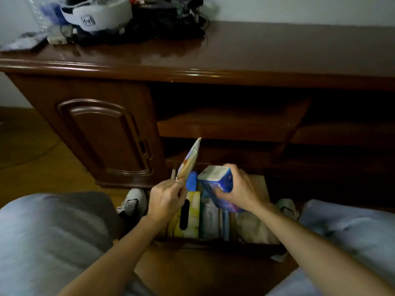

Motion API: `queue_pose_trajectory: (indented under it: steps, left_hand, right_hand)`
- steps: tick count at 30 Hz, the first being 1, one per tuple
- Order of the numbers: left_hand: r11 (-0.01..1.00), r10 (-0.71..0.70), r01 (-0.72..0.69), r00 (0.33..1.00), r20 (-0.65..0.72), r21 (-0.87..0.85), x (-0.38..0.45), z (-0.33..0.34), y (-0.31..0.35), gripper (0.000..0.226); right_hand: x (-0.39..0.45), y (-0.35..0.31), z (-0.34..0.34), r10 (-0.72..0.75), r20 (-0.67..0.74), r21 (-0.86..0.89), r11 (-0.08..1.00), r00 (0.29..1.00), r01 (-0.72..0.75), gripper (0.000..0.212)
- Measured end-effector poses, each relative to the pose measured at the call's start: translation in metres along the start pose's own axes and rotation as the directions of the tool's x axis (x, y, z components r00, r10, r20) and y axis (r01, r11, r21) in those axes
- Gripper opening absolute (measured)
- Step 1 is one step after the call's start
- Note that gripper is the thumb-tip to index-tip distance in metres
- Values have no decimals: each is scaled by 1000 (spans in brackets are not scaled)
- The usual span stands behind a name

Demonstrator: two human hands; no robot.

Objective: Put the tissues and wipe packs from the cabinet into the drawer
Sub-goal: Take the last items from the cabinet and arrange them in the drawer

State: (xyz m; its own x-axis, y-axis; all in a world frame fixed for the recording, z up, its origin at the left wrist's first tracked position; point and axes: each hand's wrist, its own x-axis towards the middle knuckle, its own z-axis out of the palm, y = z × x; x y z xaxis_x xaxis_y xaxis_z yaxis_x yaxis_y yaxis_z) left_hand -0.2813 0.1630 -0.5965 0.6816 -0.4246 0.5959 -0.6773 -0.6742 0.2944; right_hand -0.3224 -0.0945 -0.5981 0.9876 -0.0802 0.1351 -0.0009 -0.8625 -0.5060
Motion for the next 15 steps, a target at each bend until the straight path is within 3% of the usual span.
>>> queue_pose_trajectory:
  steps: [3,6,9,11,13,15]
  left_hand:
    - [1000,-19,16,989,148,22,-18,20,-7,21]
    - [994,-108,95,956,273,60,-30,33,-13,31]
    - [973,-231,214,918,321,87,-50,45,-19,31]
    - [940,-339,330,884,322,83,-59,50,-23,15]
    - [883,-456,465,817,353,64,-62,55,-27,45]
    - [806,-567,591,750,341,42,-65,57,-33,76]
  right_hand:
    - [-2,24,28,196,80,49,979,977,-200,77]
    - [-2,35,50,382,176,92,911,907,-402,70]
    - [-2,43,71,528,329,295,730,783,-616,85]
    - [-9,50,84,531,507,373,575,679,-728,86]
    - [-20,54,97,475,641,377,490,603,-786,74]
    - [-27,51,106,438,694,368,466,571,-805,62]
